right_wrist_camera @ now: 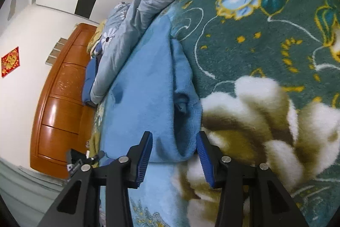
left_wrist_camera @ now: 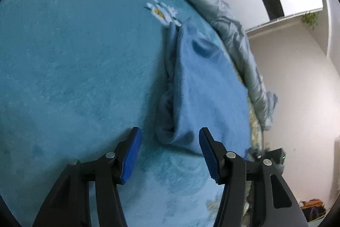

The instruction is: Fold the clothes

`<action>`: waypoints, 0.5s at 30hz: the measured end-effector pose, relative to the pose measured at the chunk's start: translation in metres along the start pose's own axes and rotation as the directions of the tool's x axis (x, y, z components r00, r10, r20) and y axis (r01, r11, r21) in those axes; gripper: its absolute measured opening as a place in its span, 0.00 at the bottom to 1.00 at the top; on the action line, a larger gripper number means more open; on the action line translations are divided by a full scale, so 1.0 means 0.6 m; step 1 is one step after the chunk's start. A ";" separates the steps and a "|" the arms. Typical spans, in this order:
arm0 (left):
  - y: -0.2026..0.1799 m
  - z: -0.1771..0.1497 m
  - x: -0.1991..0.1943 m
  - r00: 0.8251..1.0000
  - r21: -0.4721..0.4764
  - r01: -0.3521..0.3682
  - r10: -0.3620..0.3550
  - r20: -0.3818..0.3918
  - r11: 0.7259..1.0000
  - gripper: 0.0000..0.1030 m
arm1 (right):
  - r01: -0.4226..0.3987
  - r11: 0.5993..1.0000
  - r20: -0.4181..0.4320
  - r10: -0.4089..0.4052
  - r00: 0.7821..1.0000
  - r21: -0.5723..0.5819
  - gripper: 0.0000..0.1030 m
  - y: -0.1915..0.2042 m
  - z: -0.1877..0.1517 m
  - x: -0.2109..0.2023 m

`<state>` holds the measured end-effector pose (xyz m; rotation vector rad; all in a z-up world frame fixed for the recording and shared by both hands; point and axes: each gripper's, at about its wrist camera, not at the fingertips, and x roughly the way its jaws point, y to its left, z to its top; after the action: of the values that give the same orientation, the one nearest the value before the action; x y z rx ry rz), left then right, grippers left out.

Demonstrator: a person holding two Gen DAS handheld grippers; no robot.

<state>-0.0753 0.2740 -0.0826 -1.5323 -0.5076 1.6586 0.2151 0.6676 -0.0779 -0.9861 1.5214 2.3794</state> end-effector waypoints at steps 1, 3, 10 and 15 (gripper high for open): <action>0.001 0.002 0.005 1.000 -0.017 0.019 -0.019 0.004 1.000 0.56 | -0.002 1.000 0.003 0.002 1.000 -0.002 0.46 0.002 0.000 0.001; 0.000 0.004 0.016 0.999 -0.040 0.046 -0.045 0.017 0.998 0.56 | -0.015 1.000 0.013 0.015 1.000 0.011 0.46 0.001 0.002 0.004; 0.001 0.004 0.029 0.997 -0.081 0.012 -0.006 0.073 0.997 0.14 | -0.053 0.996 0.039 0.050 0.998 0.076 0.16 -0.001 0.004 0.016; -0.016 -0.010 0.015 0.995 -0.080 -0.017 0.025 0.101 0.997 0.10 | -0.032 0.996 0.069 0.026 0.997 0.083 0.10 0.008 -0.006 0.001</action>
<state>-0.0663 0.2852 -0.0825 -1.5204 -0.6201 1.7581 0.2142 0.6622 -0.0755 -0.8629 1.6074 2.3221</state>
